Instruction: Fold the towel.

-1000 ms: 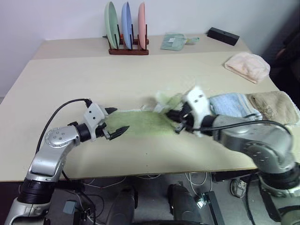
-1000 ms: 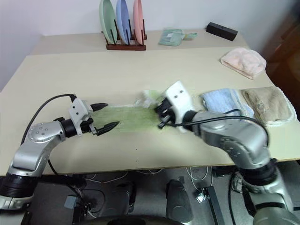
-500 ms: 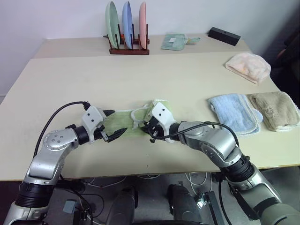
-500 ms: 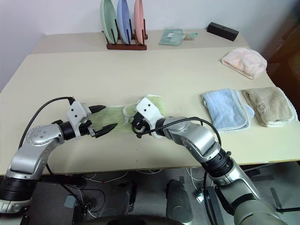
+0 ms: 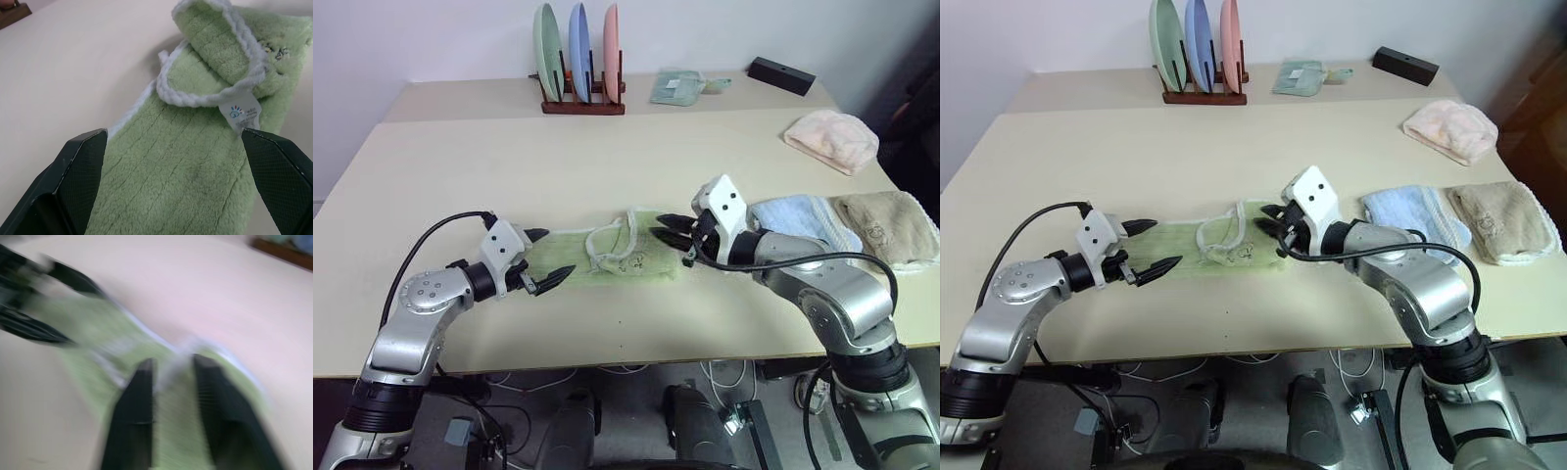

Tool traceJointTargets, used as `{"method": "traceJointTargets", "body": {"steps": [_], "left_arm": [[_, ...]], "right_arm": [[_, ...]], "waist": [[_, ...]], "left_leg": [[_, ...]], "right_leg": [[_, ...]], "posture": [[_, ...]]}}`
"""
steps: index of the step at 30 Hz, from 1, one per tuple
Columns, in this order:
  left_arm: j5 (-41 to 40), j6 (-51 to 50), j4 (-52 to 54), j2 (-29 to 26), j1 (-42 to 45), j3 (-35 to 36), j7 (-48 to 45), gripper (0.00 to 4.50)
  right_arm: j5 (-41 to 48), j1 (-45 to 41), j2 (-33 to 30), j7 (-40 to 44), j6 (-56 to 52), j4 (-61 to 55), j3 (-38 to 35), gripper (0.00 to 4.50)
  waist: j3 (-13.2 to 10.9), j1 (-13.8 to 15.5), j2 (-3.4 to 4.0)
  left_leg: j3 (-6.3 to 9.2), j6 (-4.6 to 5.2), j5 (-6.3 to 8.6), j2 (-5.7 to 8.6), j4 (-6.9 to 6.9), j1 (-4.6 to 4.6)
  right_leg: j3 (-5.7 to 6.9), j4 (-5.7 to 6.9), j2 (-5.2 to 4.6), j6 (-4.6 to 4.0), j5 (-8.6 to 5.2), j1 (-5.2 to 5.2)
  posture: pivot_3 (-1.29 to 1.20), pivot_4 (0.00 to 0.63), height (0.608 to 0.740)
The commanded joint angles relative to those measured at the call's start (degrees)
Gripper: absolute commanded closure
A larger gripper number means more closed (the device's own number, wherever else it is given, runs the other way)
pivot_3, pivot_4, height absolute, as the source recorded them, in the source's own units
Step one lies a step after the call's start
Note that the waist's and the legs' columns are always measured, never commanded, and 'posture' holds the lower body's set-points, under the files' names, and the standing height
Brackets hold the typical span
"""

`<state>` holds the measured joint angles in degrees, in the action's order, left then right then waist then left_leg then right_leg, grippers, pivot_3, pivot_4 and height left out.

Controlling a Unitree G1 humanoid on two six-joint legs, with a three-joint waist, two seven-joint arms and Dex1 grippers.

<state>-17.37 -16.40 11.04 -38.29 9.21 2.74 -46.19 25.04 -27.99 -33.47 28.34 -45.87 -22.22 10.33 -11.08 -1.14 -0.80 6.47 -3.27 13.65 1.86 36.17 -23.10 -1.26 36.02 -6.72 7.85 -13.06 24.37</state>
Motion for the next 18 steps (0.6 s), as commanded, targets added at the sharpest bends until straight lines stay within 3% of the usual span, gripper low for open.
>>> {"method": "traceJointTargets", "body": {"steps": [1, 11, 18], "left_arm": [[0.42, 1.49, -0.20, 0.25, 1.54, 0.16, -0.29, 0.00], [0.26, 0.95, 1.26, 0.26, -0.33, 1.89, 0.80, 0.00], [-2.37, -2.20, 5.59, 2.03, -3.56, 3.60, 3.33, 0.00]], "right_arm": [[-7.44, -2.95, 2.84, -1.11, 5.41, 6.75, 4.98, 4.43], [-13.81, -7.48, 14.16, 3.16, 14.86, 18.04, 11.06, 4.43], [-18.00, -3.96, 19.56, 3.95, 20.09, 32.24, 13.01, 4.43]], "waist": [[0.00, -0.06, 0.00], [-0.01, -0.13, 0.02], [0.02, 0.18, -0.02]], "left_leg": [[-0.01, 0.00, 0.00, 0.00, 0.00, -0.01], [0.01, -0.01, -0.01, 0.00, -0.02, 0.00], [0.02, -0.03, -0.01, 0.01, -0.02, 0.01]], "right_leg": [[0.00, 0.00, 0.00, 0.00, 0.00, 0.01], [0.00, 0.01, 0.00, 0.00, 0.01, 0.02], [0.00, 0.01, 0.00, 0.00, 0.01, 0.00]], "posture": [[0.00, 0.150, 0.740], [0.00, 0.150, 0.740], [0.00, 0.150, 0.740]]}}
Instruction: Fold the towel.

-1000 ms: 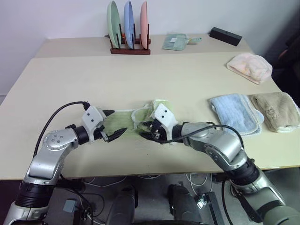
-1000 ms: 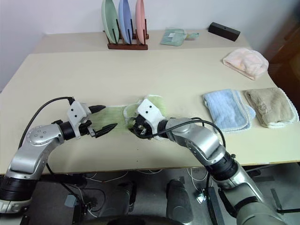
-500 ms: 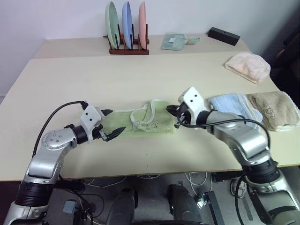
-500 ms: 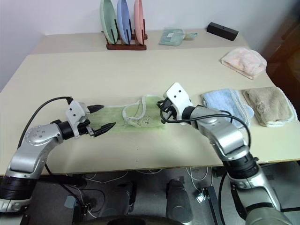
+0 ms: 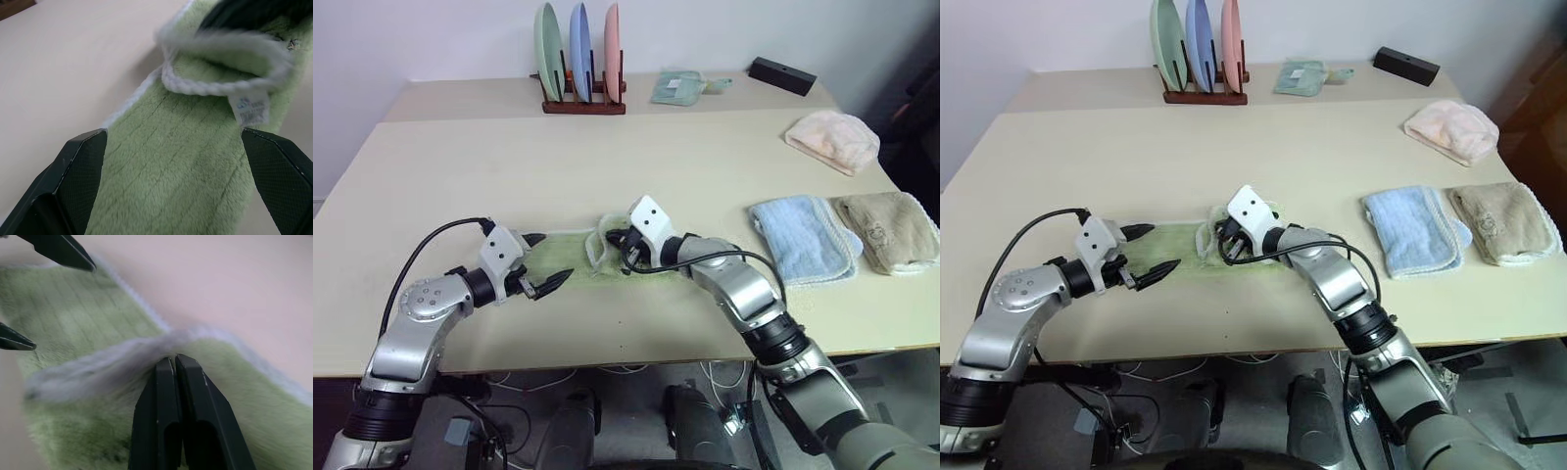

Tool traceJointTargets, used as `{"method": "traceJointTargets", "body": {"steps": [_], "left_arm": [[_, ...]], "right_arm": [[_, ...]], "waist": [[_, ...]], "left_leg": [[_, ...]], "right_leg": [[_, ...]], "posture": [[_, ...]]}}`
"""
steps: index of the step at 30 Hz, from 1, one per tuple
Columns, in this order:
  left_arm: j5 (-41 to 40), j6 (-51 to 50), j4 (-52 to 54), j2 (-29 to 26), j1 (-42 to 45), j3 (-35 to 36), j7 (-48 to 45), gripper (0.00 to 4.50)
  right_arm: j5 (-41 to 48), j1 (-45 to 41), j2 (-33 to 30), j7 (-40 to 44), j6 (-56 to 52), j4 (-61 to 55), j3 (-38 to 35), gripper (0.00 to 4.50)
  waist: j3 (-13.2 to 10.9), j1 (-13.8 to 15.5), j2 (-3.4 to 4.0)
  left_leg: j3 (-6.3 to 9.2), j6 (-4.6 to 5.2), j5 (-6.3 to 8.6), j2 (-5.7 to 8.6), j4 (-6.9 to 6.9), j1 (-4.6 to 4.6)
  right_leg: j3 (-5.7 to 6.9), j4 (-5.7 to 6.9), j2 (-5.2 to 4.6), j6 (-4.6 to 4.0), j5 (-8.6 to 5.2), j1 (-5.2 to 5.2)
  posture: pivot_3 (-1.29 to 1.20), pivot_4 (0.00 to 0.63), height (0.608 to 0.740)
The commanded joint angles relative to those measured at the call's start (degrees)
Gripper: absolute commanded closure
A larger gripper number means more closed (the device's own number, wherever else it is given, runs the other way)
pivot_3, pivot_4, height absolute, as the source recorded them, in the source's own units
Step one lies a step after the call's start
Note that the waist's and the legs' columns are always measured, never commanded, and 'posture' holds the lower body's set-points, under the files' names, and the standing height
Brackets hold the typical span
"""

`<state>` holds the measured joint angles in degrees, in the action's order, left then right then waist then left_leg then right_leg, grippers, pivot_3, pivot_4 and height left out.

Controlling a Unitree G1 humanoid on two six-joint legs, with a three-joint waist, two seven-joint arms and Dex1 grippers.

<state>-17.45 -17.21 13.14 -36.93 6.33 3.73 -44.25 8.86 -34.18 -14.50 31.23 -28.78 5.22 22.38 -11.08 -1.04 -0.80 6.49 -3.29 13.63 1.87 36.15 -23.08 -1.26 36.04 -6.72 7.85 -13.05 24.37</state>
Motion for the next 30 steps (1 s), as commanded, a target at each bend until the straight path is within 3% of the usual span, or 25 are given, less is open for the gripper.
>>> {"method": "traceJointTargets", "body": {"steps": [1, 10, 11, 13, 18, 20, 25, 30], "left_arm": [[-2.85, -2.10, 4.07, 0.85, -1.04, 3.07, 1.79, 0.00], [-10.45, -9.90, 11.49, 2.48, -7.85, 9.77, 5.63, 0.00], [-13.89, -12.59, 13.22, 3.36, -9.94, 11.64, 6.43, 0.00], [-21.17, -17.92, 15.99, 5.16, -13.88, 15.06, 8.07, 0.00], [-32.49, -25.69, 21.23, 9.62, -24.18, 20.08, 14.41, 0.00], [-36.88, -27.70, 21.29, 13.41, -25.66, 22.42, 21.27, 0.00], [-52.84, -28.98, 17.55, 21.05, -25.06, 28.33, 37.93, 0.00], [-57.37, -28.26, 12.96, 23.30, -19.54, 27.84, 50.51, 0.00]], "right_arm": [[-2.38, 2.84, 0.65, 1.67, 3.68, 5.66, 1.34, 4.43], [-1.07, 3.12, 0.11, 2.32, 7.42, -2.68, -5.13, 4.43], [-1.00, 2.81, -1.35, 3.34, 7.26, -4.90, -5.83, 4.21], [-1.49, 2.34, -4.29, 5.21, 7.26, -8.52, -6.57, 3.61], [0.29, 1.43, -10.48, 9.35, 4.89, -16.31, -9.61, 1.03], [1.03, 1.18, -12.12, 11.01, 4.18, -18.69, -10.25, 0.07], [-0.15, 2.24, -14.06, 13.36, 5.64, -21.07, -8.99, 0.02], [-0.13, 3.75, -12.53, 13.23, 5.58, -22.82, -7.78, 0.02]], "waist": [[0.01, 0.05, -0.01], [0.03, -0.17, -0.02], [0.03, -0.11, -0.03], [0.02, -0.15, -0.03], [0.02, -0.16, -0.04], [0.02, -0.06, -0.04], [0.05, 0.23, -0.08], [0.07, 0.39, -0.07]], "left_leg": [[0.00, 0.00, 0.00, 0.00, 0.00, 0.00], [0.00, -0.01, 0.00, 0.00, -0.06, 0.19], [-0.01, 0.00, 0.00, 0.00, -0.06, 0.18], [-0.01, -0.01, 0.00, 0.00, -0.06, 0.17], [-0.01, 0.00, 0.01, -0.03, -0.07, 0.18], [0.00, 0.00, 0.01, -0.05, -0.05, 0.19], [0.00, 0.00, 0.01, -0.05, -0.01, 0.18], [0.00, -0.01, 0.01, -0.03, 0.01, 0.23]], "right_leg": [[0.00, -0.01, -0.01, 0.00, 0.00, -0.02], [-0.03, 0.02, 0.00, 0.00, -0.01, -0.13], [-0.04, 0.01, 0.00, 0.00, -0.01, -0.12], [-0.04, 0.01, -0.01, 0.00, -0.01, -0.12], [-0.03, 0.00, -0.01, -0.02, -0.02, -0.13], [-0.03, 0.00, 0.00, -0.05, -0.04, -0.14], [-0.02, -0.01, -0.01, -0.08, -0.06, -0.18], [-0.02, -0.03, -0.02, -0.21, -0.12, -0.25]], "posture": [[0.00, 0.150, 0.740], [0.00, 0.150, 0.740], [0.00, 0.150, 0.740], [0.00, 0.150, 0.740], [0.00, 0.150, 0.740], [0.00, 0.150, 0.740], [0.00, 0.150, 0.740], [0.00, 0.150, 0.740]]}}
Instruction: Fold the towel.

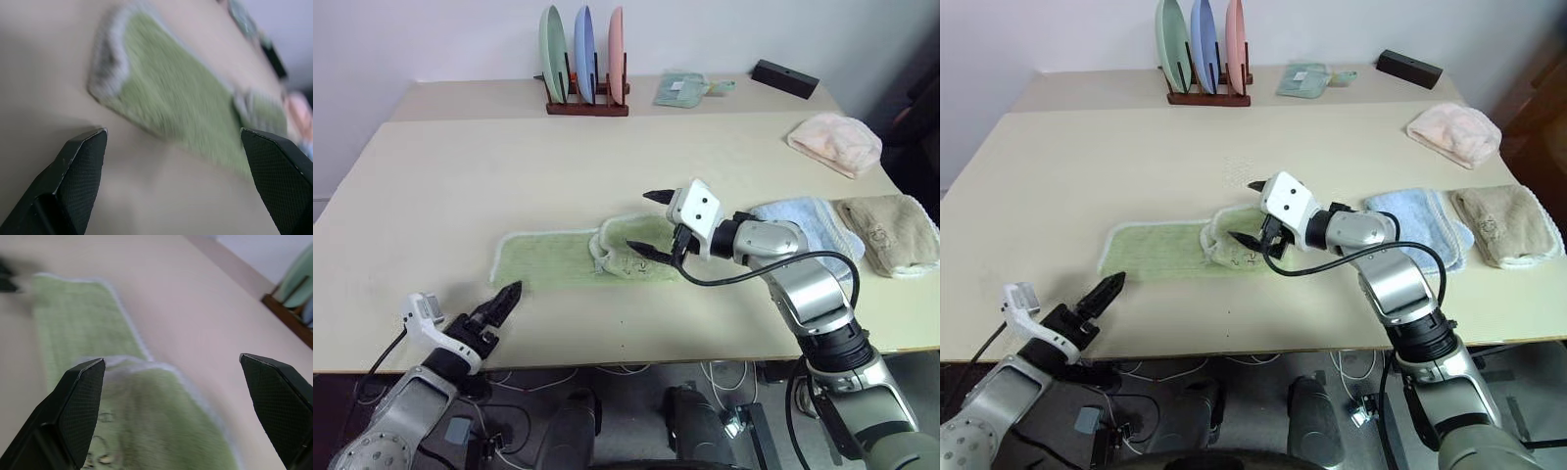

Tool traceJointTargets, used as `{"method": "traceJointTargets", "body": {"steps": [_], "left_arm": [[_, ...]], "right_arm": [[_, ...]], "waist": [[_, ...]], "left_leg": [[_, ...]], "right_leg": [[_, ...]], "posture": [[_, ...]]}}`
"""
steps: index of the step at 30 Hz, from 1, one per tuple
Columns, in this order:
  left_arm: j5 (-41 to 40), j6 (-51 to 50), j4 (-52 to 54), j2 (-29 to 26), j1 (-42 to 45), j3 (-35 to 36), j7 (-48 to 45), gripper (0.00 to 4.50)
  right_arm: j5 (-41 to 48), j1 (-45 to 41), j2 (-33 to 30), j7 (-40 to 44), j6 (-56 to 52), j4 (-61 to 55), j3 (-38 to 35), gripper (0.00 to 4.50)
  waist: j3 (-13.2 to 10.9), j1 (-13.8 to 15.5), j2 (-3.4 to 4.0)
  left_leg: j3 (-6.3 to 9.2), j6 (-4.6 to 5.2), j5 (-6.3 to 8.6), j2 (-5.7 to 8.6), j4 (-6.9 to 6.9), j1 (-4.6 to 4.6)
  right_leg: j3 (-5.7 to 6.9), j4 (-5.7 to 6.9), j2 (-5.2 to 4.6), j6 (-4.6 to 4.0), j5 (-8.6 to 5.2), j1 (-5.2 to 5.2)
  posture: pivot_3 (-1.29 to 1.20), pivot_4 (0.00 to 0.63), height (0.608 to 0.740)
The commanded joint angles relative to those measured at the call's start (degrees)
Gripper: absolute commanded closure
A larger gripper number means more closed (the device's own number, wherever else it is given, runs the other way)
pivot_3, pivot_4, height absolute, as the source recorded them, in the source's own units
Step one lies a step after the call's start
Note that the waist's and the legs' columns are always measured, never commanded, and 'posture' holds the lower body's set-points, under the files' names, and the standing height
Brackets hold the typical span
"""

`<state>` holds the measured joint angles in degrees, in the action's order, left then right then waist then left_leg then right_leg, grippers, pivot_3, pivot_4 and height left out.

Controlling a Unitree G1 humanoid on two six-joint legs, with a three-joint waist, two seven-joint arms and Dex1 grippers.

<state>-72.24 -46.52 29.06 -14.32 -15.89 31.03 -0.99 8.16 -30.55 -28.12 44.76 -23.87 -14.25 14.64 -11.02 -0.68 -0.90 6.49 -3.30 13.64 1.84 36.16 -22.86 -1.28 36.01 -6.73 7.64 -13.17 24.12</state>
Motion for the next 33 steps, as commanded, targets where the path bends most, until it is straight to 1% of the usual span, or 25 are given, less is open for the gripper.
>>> {"method": "traceJointTargets", "body": {"steps": [1, 5, 8, 11, 12, 13, 14, 16, 18, 20, 23, 26, 30, 31, 33], "left_arm": [[-3.58, 1.50, -4.18, 1.19, 4.23, 0.40, 9.70, 0.00], [-5.79, 2.91, -6.97, 2.33, 7.78, -0.04, 15.34, 0.00], [-6.40, 1.79, -9.42, 2.25, 10.91, -2.92, 17.08, 0.00], [-7.24, 2.36, -10.40, 2.83, 12.13, -3.64, 17.95, 0.89], [-7.31, 2.71, -10.60, 2.79, 12.48, -3.62, 17.87, 1.29], [-7.61, 3.12, -10.73, 2.73, 12.82, -3.51, 17.88, 1.90], [-7.87, 3.35, -10.87, 2.46, 13.14, -3.38, 17.96, 2.35], [-8.04, 4.37, -11.02, 1.93, 14.09, -2.73, 17.76, 3.48], [-7.71, 6.07, -10.84, 0.90, 15.35, -1.37, 16.11, 4.46], [-6.65, 8.01, -10.58, -1.96, 16.82, 0.84, 12.82, 4.46], [-3.19, 9.40, -12.50, -9.53, 18.80, 3.25, 6.96, 4.46], [-1.85, 9.35, -14.23, -15.15, 21.40, 3.84, 2.65, 4.46], [1.71, 6.88, -12.22, -21.32, 24.56, -1.14, -5.63, 4.46], [2.58, 6.17, -11.19, -22.34, 25.42, -3.20, -7.59, 4.46], [5.72, 4.86, -8.19, -24.30, 27.26, -9.53, -12.49, 4.46]], "right_arm": [[0.69, 0.27, 1.54, -0.57, 0.45, -3.66, 0.06, 0.02], [0.73, 0.78, 2.38, -1.06, -0.25, -4.76, 0.05, 0.02], [0.63, 2.68, 2.32, -1.82, -1.53, -7.19, 0.20, 0.02], [0.36, 4.39, 1.51, -2.20, -2.51, -8.83, -0.22, 0.00], [0.21, 4.97, 1.14, -2.31, -2.72, -9.27, -0.44, 0.00], [0.16, 5.48, 0.84, -2.42, -2.97, -9.68, -0.67, 0.00], [0.12, 5.81, 0.66, -2.54, -3.20, -9.96, -0.82, 0.00], [0.16, 6.46, 0.33, -2.85, -3.64, -10.61, -1.07, 0.00], [0.75, 7.38, 0.33, -3.48, -4.55, -11.51, -1.53, 0.00], [1.23, 9.17, -0.07, -4.04, -5.61, -12.75, -2.23, 0.00], [1.56, 12.73, -1.72, -4.01, -6.57, -14.29, -3.53, 0.00], [1.86, 14.34, -2.68, -4.27, -6.83, -14.38, -4.44, 0.00], [0.83, 15.19, -3.16, -4.94, -5.99, -12.39, -4.37, 0.00], [0.56, 15.27, -3.07, -5.15, -5.73, -11.89, -4.15, 0.00], [0.29, 15.58, -2.68, -5.61, -5.28, -11.21, -3.70, 0.00]], "waist": [[0.02, 0.01, 0.03], [0.02, 0.00, 0.03], [0.05, 0.23, 0.07], [0.08, 0.23, 0.14], [0.09, 0.28, 0.14], [0.09, 0.32, 0.13], [0.09, 0.38, 0.13], [0.08, 0.50, 0.12], [0.06, 0.46, 0.08], [0.05, 0.32, 0.06], [0.04, 0.08, 0.05], [0.04, -0.05, 0.06], [0.03, 0.08, 0.04], [0.03, 0.12, 0.04], [0.03, 0.21, 0.00]], "left_leg": [[0.00, 0.00, 0.00, 0.02, -0.01, 0.03], [0.00, 0.00, 0.00, 0.02, -0.03, 0.22], [0.03, 0.00, 0.01, 0.02, -0.11, 0.51], [0.08, -0.01, 0.01, 0.03, -0.09, 0.51], [0.08, -0.01, 0.01, 0.04, -0.09, 0.51], [0.08, -0.01, 0.01, 0.05, -0.09, 0.51], [0.08, -0.01, 0.01, 0.06, -0.09, 0.49], [0.08, -0.01, 0.01, 0.09, -0.08, 0.47], [0.08, -0.01, 0.01, 0.09, -0.08, 0.45], [0.08, -0.01, 0.01, 0.09, -0.11, 0.44], [0.10, -0.01, 0.01, 0.08, -0.16, 0.43], [0.07, -0.01, 0.02, 0.08, -0.19, 0.42], [0.07, -0.01, 0.02, 0.08, -0.19, 0.41], [0.07, -0.01, 0.02, 0.08, -0.18, 0.40], [0.07, -0.01, 0.02, 0.09, -0.17, 0.36]], "right_leg": [[-0.01, -0.01, 0.00, 0.00, 0.00, -0.03], [-0.01, -0.02, 0.00, 0.00, 0.00, -0.21], [0.04, -0.13, 0.00, -0.04, -0.03, -0.53], [0.09, -0.36, 0.00, -0.06, -0.04, -0.69], [0.09, -0.48, -0.01, -0.06, -0.04, -0.74], [0.09, -0.56, -0.01, -0.07, -0.04, -0.78], [0.09, -0.58, -0.02, -0.07, -0.04, -0.78], [0.09, -0.62, -0.05, -0.07, -0.04, -0.78], [0.10, -0.67, -0.05, -0.07, -0.04, -0.78], [0.10, -0.67, -0.04, -0.08, -0.04, -0.75], [0.13, -0.71, -0.04, -0.08, -0.05, -0.74], [0.11, -0.76, -0.04, -0.09, -0.05, -0.72], [0.12, -0.78, -0.04, -0.09, -0.05, -0.73], [0.12, -0.79, -0.05, -0.09, -0.05, -0.74], [0.12, -0.83, -0.05, -0.09, -0.05, -0.75]], "posture": [[0.00, 0.150, 0.740], [0.00, 0.150, 0.740], [0.00, 0.150, 0.740], [0.00, 0.150, 0.740], [0.00, 0.150, 0.740], [0.00, 0.150, 0.740], [0.00, 0.150, 0.740], [0.00, 0.150, 0.740], [0.00, 0.150, 0.740], [0.00, 0.150, 0.740], [0.00, 0.150, 0.740], [0.00, 0.150, 0.740], [0.00, 0.150, 0.740], [0.00, 0.150, 0.740], [0.00, 0.150, 0.740]]}}
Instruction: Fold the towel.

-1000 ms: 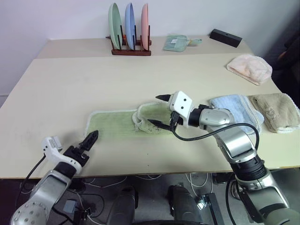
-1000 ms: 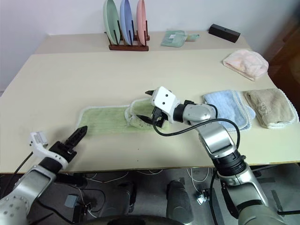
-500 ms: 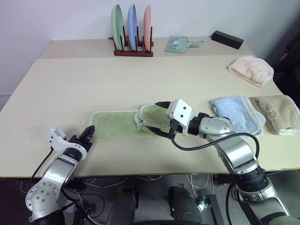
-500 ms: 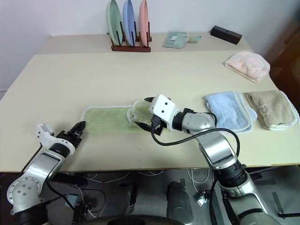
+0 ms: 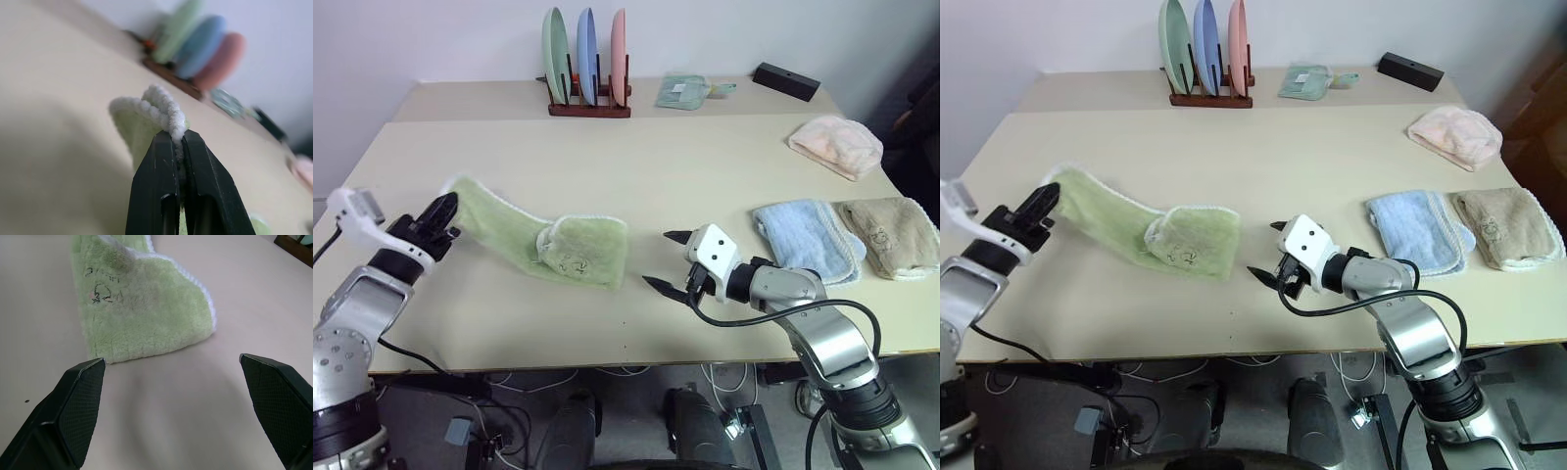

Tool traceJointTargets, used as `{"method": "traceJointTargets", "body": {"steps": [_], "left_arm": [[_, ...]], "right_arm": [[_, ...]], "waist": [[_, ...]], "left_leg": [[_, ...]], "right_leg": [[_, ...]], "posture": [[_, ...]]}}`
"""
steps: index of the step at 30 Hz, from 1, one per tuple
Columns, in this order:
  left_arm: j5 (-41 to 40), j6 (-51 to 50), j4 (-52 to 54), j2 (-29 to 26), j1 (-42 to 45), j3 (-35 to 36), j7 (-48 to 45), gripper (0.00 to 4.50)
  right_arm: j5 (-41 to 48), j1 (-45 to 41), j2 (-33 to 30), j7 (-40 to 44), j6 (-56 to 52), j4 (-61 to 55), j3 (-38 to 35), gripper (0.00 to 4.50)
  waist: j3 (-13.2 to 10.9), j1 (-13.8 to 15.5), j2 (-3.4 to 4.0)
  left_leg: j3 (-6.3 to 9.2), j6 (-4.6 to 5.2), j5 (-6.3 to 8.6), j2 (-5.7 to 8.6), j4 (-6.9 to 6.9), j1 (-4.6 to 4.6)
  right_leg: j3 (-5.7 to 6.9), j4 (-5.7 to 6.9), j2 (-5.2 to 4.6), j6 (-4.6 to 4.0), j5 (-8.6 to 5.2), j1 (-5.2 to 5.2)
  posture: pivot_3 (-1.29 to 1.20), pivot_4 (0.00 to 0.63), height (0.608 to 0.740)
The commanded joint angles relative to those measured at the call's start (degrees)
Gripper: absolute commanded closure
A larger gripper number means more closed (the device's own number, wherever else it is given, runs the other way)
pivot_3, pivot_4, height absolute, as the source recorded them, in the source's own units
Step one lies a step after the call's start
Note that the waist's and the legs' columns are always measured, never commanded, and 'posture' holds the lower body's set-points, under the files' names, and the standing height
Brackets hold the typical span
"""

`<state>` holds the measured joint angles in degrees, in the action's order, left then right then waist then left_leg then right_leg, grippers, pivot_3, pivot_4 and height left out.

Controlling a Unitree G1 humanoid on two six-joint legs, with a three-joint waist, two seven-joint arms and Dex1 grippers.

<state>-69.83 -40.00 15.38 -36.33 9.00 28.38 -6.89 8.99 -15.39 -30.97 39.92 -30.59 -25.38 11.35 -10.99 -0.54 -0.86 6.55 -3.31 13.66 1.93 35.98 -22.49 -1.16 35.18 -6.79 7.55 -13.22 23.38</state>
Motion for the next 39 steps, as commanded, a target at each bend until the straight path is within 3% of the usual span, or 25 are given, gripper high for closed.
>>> {"method": "traceJointTargets", "body": {"steps": [1, 5, 10, 16, 19, 25, 26, 28, 29, 32, 35, 39], "left_arm": [[4.77, -2.10, 6.79, -2.86, 3.14, -9.69, -8.56, 4.46], [15.96, -3.01, 12.26, -5.24, 6.66, -27.02, -17.67, 4.46], [27.47, -0.05, 10.57, -4.41, 7.00, -37.67, -23.78, 4.46], [32.65, 0.81, 7.12, -1.06, 6.95, -38.48, -25.77, 4.46], [28.61, -0.99, 8.51, -0.23, 5.36, -34.61, -28.16, 3.44], [17.84, -6.37, 9.46, -1.90, 3.23, -21.05, -28.65, 0.40], [15.60, -7.15, 8.73, -2.31, 3.23, -17.35, -27.98, 0.36], [14.85, -6.44, 7.33, -2.93, 3.68, -11.49, -26.34, 0.34], [15.26, -6.28, 6.42, -2.91, 4.13, -10.00, -25.00, 0.60], [20.48, -3.65, 5.45, -3.25, 4.82, -10.49, -23.88, 1.85], [29.38, -0.30, 4.74, -3.20, 5.58, -17.55, -23.05, 3.32], [37.68, 4.70, 0.66, 2.06, 8.81, -25.56, -21.55, 3.37]], "right_arm": [[-0.60, 0.65, 0.35, -0.98, 1.53, 0.02, -0.26, 0.00], [-1.14, 1.29, 0.89, -1.62, 2.21, 0.65, 0.34, 0.00], [-1.92, 1.96, 1.17, -2.76, 2.13, 0.72, 0.59, 0.00], [-2.15, 3.64, 1.25, -3.72, 1.49, -0.93, 0.89, 0.00], [-2.20, 3.67, 1.21, -4.09, 1.48, -0.98, 0.89, 0.00], [-1.86, 2.24, 0.39, -3.97, 2.04, -0.22, -0.74, 0.00], [-1.60, 1.72, 0.17, -3.76, 2.19, -0.10, -1.28, 0.25], [-0.48, -0.05, 0.07, -3.20, 1.45, -0.55, -2.32, 0.86], [0.12, -1.03, 0.36, -3.11, 0.95, -0.85, -2.69, 1.35], [2.99, -5.41, 3.22, -3.60, -1.74, -1.62, -3.05, 2.93], [5.35, -9.42, 7.98, -4.63, -3.87, -0.44, -1.72, 4.40], [3.98, -13.51, 13.72, -5.82, -4.62, 7.28, 2.01, 4.46]], "waist": [[-0.01, 0.05, -0.03], [-0.02, -0.25, -0.02], [-0.04, -0.52, 0.01], [-0.05, -0.14, -0.02], [-0.05, -0.19, -0.02], [-0.06, -0.38, -0.01], [-0.07, -0.38, -0.03], [-0.08, -0.41, -0.03], [-0.08, -0.39, -0.02], [-0.08, -0.34, -0.03], [-0.08, -0.29, -0.03], [-0.06, -0.11, -0.06]], "left_leg": [[0.00, 0.00, 0.00, 0.01, 0.01, -0.02], [-0.01, 0.00, 0.00, 0.02, -0.01, -0.02], [-0.06, 0.01, 0.00, -0.07, -0.15, 0.03], [-0.05, 0.01, 0.00, -0.06, -0.10, -0.03], [-0.05, 0.01, 0.00, -0.06, -0.10, -0.04], [-0.03, 0.02, 0.01, -0.10, -0.12, -0.01], [-0.03, 0.02, 0.01, -0.09, -0.11, -0.02], [-0.01, 0.02, 0.01, -0.09, -0.10, -0.02], [-0.01, 0.02, 0.01, -0.09, -0.10, -0.01], [-0.01, 0.02, 0.00, -0.08, -0.09, -0.01], [-0.01, 0.01, 0.00, -0.08, -0.10, 0.00], [-0.01, 0.00, 0.00, -0.04, -0.09, -0.01]], "right_leg": [[0.00, -0.01, 0.00, 0.00, 0.00, -0.01], [-0.03, -0.03, -0.01, 0.01, 0.01, 0.01], [-0.07, 0.02, 0.07, 0.01, 0.00, 0.10], [-0.05, -0.02, 0.06, 0.03, -0.01, 0.08], [-0.05, -0.02, 0.05, 0.03, 0.00, 0.09], [-0.03, 0.03, 0.06, 0.04, 0.00, 0.11], [-0.03, 0.02, 0.06, 0.04, 0.00, 0.11], [-0.01, 0.04, 0.06, 0.05, 0.00, 0.11], [-0.01, 0.04, 0.06, 0.05, 0.00, 0.11], [-0.01, 0.03, 0.06, 0.06, 0.01, 0.09], [-0.01, 0.03, 0.06, 0.09, 0.02, 0.08], [-0.01, 0.01, 0.05, 0.08, 0.04, 0.06]], "posture": [[0.00, 0.150, 0.740], [0.00, 0.150, 0.740], [0.00, 0.150, 0.740], [0.00, 0.150, 0.740], [0.00, 0.150, 0.740], [0.00, 0.150, 0.740], [0.00, 0.150, 0.740], [0.00, 0.150, 0.740], [0.00, 0.150, 0.740], [0.00, 0.150, 0.740], [0.00, 0.150, 0.740], [0.00, 0.150, 0.740]]}}
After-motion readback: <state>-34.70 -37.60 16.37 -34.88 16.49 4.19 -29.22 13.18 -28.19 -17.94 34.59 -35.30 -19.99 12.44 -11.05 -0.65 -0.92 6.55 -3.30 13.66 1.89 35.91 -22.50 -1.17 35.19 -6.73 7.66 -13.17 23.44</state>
